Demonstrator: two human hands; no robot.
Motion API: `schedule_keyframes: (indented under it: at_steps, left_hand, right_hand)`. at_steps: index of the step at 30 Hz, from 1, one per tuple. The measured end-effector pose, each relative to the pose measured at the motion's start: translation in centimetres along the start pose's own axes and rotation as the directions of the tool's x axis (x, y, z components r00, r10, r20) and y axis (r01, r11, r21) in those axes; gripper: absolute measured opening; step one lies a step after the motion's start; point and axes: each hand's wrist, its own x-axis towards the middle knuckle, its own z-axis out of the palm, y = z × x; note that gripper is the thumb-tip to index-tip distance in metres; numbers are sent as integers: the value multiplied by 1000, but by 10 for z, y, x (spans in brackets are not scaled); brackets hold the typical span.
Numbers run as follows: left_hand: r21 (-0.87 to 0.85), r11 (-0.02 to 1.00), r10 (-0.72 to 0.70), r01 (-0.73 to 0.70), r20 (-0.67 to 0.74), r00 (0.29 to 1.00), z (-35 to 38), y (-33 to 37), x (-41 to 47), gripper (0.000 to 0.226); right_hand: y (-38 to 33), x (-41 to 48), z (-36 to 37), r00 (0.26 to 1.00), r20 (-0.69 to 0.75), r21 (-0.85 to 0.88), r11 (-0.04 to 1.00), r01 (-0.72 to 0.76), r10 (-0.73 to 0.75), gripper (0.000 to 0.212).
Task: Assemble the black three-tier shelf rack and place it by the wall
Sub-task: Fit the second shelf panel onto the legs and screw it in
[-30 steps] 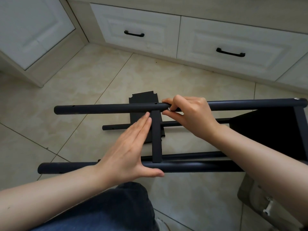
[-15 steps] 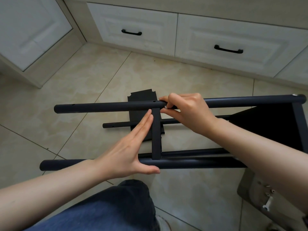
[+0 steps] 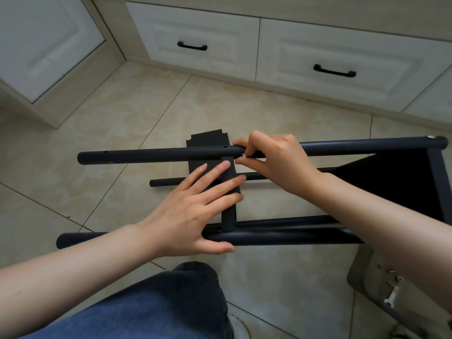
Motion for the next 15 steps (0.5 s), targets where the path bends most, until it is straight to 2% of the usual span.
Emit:
schedule_keyframes:
  at_steps: [8, 12, 15]
  left_hand:
    - [50, 999, 20, -18, -34, 999, -1, -1, 5, 80]
    - [61, 998, 14, -10, -63, 998, 0, -1, 8, 80]
    - [59, 998, 14, -10, -74, 997, 1, -1, 8, 80]
  right_hand:
    - [-2, -3, -13, 992, 107, 13, 998, -65, 63, 25]
    - [-2, 1, -15, 986, 103, 73, 987, -141, 134, 24]
    - [-1, 1, -14, 989, 93, 68, 990, -126, 119, 24]
